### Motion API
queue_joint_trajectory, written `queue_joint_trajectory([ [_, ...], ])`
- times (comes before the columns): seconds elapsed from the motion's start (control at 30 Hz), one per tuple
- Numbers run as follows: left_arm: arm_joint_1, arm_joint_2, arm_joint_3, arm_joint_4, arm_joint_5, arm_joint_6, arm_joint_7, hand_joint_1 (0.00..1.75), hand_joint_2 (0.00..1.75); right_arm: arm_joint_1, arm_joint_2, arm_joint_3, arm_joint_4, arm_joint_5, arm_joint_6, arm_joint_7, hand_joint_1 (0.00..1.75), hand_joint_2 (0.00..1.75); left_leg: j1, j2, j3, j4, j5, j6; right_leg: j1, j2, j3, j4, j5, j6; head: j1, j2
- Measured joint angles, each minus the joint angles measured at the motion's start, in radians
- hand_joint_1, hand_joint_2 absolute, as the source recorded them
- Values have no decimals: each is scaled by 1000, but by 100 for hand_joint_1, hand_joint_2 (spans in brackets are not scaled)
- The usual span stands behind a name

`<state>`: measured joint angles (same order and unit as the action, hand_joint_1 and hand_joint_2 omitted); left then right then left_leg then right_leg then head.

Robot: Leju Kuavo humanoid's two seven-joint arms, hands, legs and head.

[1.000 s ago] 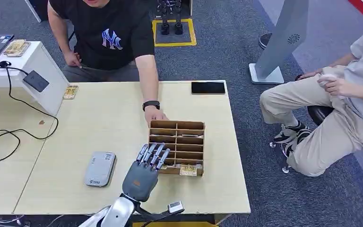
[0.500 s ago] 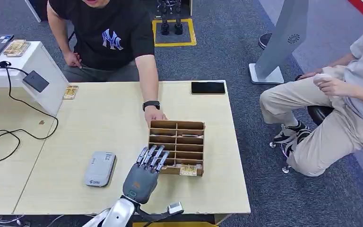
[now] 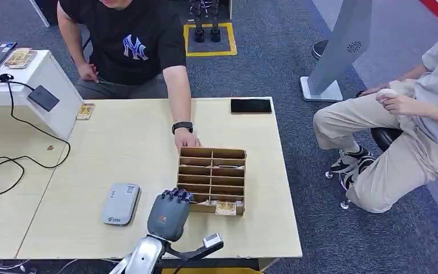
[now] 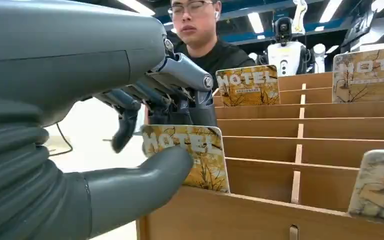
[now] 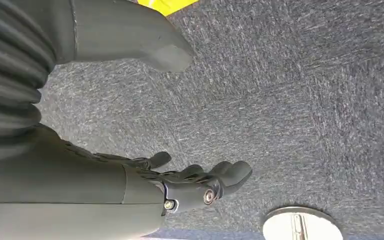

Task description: Pass the card to the sensor for recognition and then transmit it.

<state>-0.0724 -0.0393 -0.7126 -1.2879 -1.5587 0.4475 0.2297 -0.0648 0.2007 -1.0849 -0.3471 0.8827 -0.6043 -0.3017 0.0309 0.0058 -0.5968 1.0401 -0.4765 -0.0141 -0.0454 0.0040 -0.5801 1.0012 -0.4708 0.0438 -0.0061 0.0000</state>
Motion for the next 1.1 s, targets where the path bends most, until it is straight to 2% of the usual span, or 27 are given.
queue_joint_trajectory([
  [0.87, 0, -19, 14, 21, -2, 5, -10, 175, 175, -6, 0, 0, 4, 3, 0, 1, 0, 175, 0, 0, 0, 0, 0, 0, 0, -1, 1, 0, 0, 0, 0, 0],
  [1.0, 8, -21, 26, 23, 35, 63, -32, 175, 175, -6, 0, 0, 6, 3, -2, 1, 0, 175, 0, 0, 0, 0, 0, 0, 0, 0, 1, 0, 0, 0, 0, 0],
  [1.1, 32, -35, 53, 18, 144, 158, -94, 175, 175, -5, 0, 0, 8, -1, -8, -2, 0, 175, 0, 0, 0, 0, 0, 0, 0, 0, 1, 0, 0, 0, 0, 0],
])
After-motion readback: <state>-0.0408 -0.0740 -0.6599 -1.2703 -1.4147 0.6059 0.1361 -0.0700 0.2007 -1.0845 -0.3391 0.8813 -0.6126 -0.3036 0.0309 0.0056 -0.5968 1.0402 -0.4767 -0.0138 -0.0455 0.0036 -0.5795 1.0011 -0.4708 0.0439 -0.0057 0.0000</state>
